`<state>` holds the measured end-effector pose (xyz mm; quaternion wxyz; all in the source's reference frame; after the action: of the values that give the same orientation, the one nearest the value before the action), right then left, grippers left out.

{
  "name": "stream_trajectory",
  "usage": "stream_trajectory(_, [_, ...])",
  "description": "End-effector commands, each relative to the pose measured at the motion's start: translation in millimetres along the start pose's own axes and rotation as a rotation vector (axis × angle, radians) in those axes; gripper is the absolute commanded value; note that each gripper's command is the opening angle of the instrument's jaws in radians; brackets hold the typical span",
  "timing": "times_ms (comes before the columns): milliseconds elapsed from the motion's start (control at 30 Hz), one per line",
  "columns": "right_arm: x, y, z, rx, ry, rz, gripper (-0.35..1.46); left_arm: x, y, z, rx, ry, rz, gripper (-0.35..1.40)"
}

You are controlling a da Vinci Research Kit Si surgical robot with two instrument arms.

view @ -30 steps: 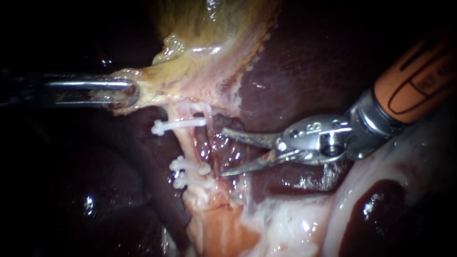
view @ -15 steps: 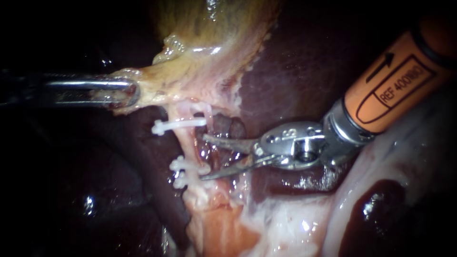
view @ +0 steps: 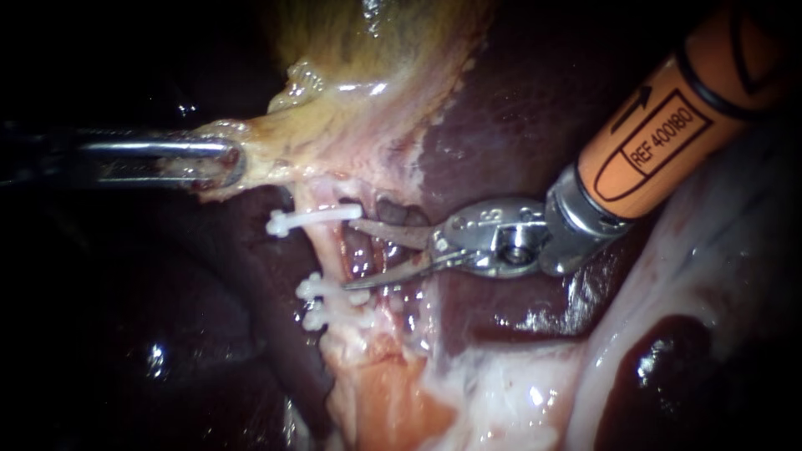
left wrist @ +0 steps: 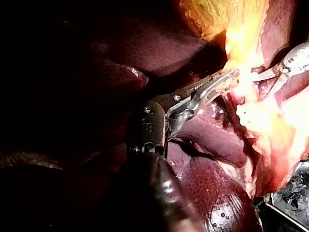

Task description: Go to the cutting position left tube

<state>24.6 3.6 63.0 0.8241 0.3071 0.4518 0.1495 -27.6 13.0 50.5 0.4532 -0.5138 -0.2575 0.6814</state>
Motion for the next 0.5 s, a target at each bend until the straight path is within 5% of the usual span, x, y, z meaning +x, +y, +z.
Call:
stream_trajectory(33, [0.2,0.0,0.3,0.003,0.000,-0.002,1.45,0.0,0.0,0.0,0.000,0.000,0.000,-0.35])
stream_trajectory(500, [1.1,0.4,4.0,0.034,-0.007,0.003,1.45,0.0,0.0,0.0,0.000,0.000,0.000,-0.35])
